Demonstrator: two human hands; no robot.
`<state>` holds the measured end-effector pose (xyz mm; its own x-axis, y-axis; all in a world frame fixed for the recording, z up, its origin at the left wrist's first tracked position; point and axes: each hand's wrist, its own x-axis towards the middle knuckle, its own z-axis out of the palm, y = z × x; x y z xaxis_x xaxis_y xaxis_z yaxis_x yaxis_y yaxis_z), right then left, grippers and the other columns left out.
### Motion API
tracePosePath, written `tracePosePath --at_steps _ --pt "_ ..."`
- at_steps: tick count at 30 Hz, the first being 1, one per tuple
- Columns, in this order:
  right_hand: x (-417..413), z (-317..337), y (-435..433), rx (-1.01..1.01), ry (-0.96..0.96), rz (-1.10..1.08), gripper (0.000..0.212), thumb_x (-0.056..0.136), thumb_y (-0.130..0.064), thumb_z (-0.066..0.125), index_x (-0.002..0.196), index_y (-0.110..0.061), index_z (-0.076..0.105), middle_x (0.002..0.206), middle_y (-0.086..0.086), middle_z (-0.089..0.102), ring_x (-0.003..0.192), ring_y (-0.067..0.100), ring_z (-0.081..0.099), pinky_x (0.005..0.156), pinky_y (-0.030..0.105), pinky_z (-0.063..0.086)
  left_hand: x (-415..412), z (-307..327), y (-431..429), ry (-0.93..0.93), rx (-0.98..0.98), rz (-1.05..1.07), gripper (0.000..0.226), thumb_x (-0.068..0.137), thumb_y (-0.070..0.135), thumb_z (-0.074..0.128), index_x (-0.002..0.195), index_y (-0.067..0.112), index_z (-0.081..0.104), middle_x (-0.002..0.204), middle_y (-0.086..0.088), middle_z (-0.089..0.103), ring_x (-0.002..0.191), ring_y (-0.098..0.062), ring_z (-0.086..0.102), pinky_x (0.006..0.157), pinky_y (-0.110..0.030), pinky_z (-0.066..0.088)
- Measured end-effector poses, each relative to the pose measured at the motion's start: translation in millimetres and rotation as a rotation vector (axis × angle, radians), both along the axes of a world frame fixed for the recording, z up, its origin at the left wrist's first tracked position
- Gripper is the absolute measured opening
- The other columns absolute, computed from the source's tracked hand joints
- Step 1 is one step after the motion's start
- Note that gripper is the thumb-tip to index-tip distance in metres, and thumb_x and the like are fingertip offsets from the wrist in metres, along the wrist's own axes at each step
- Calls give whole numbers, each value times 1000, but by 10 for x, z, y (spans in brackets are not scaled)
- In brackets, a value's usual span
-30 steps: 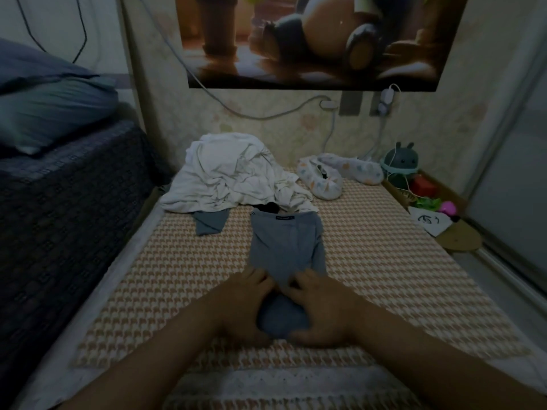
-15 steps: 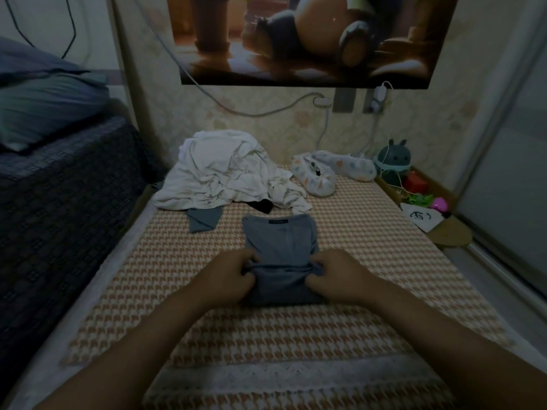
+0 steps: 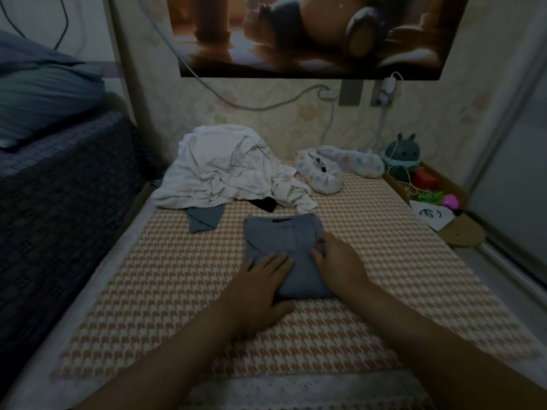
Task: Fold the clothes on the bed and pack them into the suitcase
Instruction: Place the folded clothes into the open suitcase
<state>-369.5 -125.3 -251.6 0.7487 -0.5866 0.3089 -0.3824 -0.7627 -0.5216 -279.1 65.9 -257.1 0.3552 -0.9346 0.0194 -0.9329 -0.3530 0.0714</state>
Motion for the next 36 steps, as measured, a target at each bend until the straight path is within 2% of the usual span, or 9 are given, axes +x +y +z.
tracePosePath --at_steps 4,8,11,16,18,21,31,34,36 --pt "-57 102 15 -481 -81 290 23 91 -28 57 98 -10 70 99 9 62 88 24 58 77 39 50 111 16 -17 111 -7 35 106 70 86 15 155 23 3 161 6 -2 148 -10 0 121 -31 5" --pt "-273 108 60 -366 315 525 79 81 -68 41 143 -20 46 139 2 48 120 18 49 101 36 44 255 33 20 161 -22 19 111 69 92 26 155 23 8 162 6 5 148 -11 11 119 -26 17" --pt "-292 73 30 -236 396 488 79 81 -54 56 149 -20 33 148 2 41 131 20 43 110 32 36 314 109 42 139 17 31 90 84 56 59 155 25 13 161 6 11 145 -14 19 116 -28 26" --pt "-230 212 15 -114 334 442 11 83 -23 62 92 -29 64 91 -6 64 86 16 60 73 27 47 317 316 90 276 -124 73 41 76 41 61 112 21 68 119 3 53 102 -13 55 88 -33 50" --pt "-240 421 -40 5 341 450 25 80 -18 64 60 -25 50 62 -7 53 62 12 53 56 25 40 307 468 127 389 -206 103 22 72 37 58 67 16 60 75 1 57 66 -14 55 59 -29 46" --pt "-305 624 -113 287 276 454 31 77 -13 64 54 -19 44 48 -9 45 46 6 42 48 25 35 272 620 205 614 -273 171 23 81 19 62 60 23 53 56 8 55 53 -8 51 53 -25 40" --pt "93 215 -126 240 -6 -29 30 100 -31 46 89 -5 58 81 4 59 66 9 49 52 21 31 495 385 -281 410 -699 627 32 89 38 63 111 15 60 108 -3 59 99 -22 57 77 -31 45" --pt "211 163 -162 230 42 -96 24 99 -30 44 98 -9 56 93 5 58 83 20 57 57 22 34 461 348 -428 -101 -579 342 36 93 32 55 126 19 60 130 -5 56 115 -26 53 96 -39 45" --pt "243 134 -202 73 186 -106 37 97 -32 45 126 -10 51 122 10 55 103 29 58 74 29 47 372 287 -504 -136 -424 127 39 99 38 41 133 25 55 137 -1 53 122 -21 50 103 -38 37"
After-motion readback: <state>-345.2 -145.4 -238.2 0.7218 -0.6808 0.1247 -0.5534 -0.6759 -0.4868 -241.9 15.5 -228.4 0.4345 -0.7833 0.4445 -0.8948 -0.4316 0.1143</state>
